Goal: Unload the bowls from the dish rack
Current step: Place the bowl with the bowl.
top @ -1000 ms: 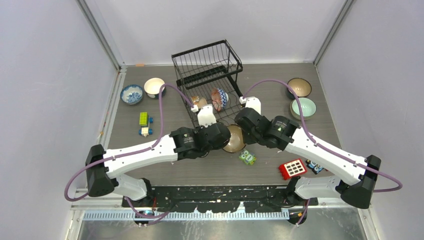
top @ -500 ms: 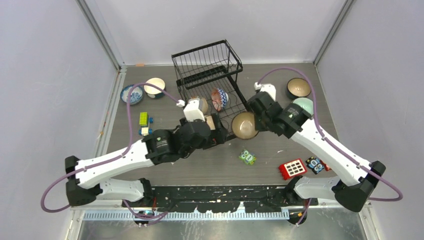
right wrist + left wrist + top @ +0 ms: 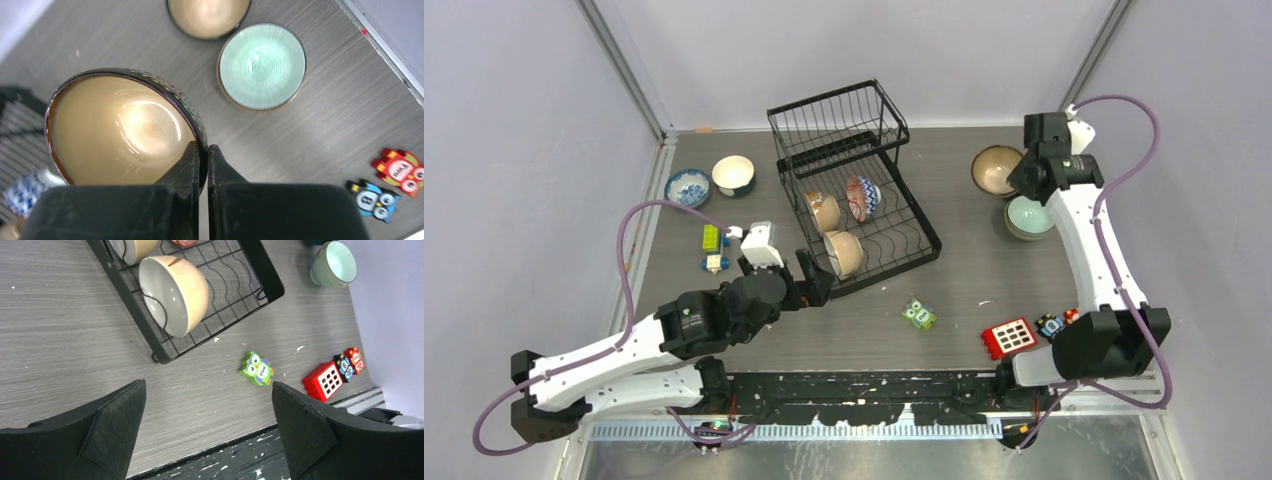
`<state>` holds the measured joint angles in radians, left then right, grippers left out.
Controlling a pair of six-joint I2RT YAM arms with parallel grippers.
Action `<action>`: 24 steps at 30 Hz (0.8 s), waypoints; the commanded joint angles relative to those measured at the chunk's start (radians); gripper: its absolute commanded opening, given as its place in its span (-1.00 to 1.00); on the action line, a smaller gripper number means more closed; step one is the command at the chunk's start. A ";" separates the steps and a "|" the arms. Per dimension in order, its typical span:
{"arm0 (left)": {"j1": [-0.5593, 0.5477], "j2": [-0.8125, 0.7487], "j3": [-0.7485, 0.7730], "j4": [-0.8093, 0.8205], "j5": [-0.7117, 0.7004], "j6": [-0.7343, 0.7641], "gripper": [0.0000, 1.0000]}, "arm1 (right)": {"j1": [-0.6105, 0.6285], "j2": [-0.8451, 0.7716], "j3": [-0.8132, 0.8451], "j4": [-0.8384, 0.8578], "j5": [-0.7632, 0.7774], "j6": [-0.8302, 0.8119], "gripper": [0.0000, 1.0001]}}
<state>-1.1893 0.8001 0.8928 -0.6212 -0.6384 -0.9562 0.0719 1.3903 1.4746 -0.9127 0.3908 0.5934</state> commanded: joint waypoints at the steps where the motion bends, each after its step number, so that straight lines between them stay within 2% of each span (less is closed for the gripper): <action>1: 0.002 -0.061 -0.043 0.028 -0.036 0.010 0.95 | -0.124 0.055 0.064 0.202 -0.026 0.115 -0.98; 9: 0.002 -0.145 -0.165 0.083 -0.007 -0.021 0.88 | -0.264 0.174 0.067 0.330 -0.012 0.088 -0.99; 17: 0.003 -0.079 -0.167 0.098 -0.003 -0.012 0.88 | -0.352 0.306 0.096 0.402 -0.105 0.089 -0.99; 24: 0.002 -0.042 -0.167 0.104 0.011 -0.021 0.88 | -0.368 0.364 0.069 0.504 -0.160 0.103 -0.98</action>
<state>-1.1893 0.7532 0.7208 -0.5724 -0.6186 -0.9649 -0.2947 1.7721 1.5162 -0.5713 0.2707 0.6594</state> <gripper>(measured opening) 0.939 0.059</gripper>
